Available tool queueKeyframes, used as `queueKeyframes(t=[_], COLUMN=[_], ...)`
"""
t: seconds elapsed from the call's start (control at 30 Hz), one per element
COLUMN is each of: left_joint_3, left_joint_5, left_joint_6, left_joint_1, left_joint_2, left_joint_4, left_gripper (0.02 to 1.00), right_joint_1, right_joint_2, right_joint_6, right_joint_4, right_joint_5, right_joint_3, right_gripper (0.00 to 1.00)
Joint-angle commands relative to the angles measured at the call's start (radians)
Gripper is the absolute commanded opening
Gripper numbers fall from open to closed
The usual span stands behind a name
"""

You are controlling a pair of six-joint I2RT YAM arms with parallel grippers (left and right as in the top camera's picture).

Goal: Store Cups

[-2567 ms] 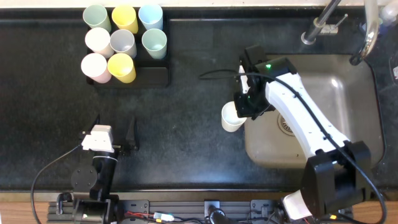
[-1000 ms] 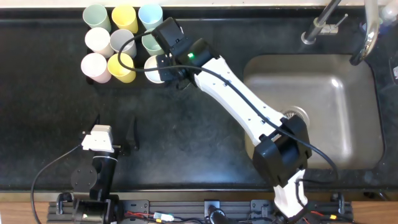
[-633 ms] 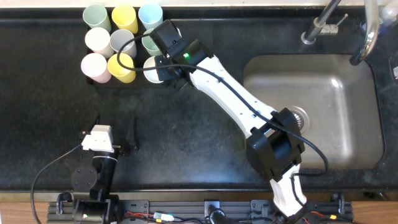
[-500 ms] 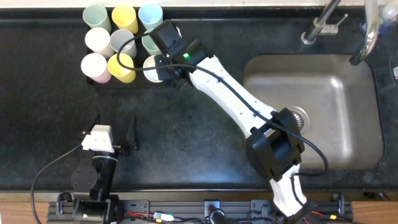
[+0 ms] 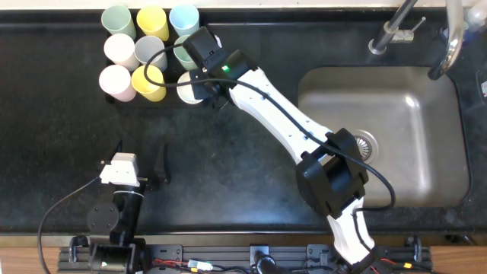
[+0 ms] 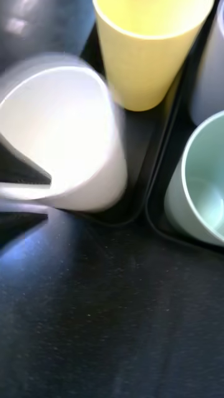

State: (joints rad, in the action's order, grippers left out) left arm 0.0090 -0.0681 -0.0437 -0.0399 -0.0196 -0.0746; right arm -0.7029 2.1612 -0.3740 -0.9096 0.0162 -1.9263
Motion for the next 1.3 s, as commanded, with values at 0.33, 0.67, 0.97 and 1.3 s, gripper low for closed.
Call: queueKeyframes(t=[0.33,0.67,0.97,1.3], left_joint_3=[-0.001,-0.001,-0.001,-0.001], left_joint_5=[-0.006,-0.006,-0.006,-0.006], left_joint_6=[0.018,0.018,0.018,0.018], left_joint_1=[-0.008,-0.008,-0.008,-0.008], left_joint_2=[0.008,0.008,0.008,0.008], left_joint_4=[-0.003,-0.003,-0.003,-0.003], left_gripper=[1.0,1.0,1.0,1.0], right_joint_1=[0.032,0.3,0.501,0.591], right_joint_2=[-0.127,-0.574,-1.066,-1.708], right_joint_6=[0.027,0.333,0.483,0.487], right_joint_4=[0.043,-0.066,0.046,0.389], right_joint_5=[0.01,0.01,0.011,0.055], right_joint_3=[-0.028,0.035,0.546,1.197], right_gripper=[0.553,0.779,0.998,0.998])
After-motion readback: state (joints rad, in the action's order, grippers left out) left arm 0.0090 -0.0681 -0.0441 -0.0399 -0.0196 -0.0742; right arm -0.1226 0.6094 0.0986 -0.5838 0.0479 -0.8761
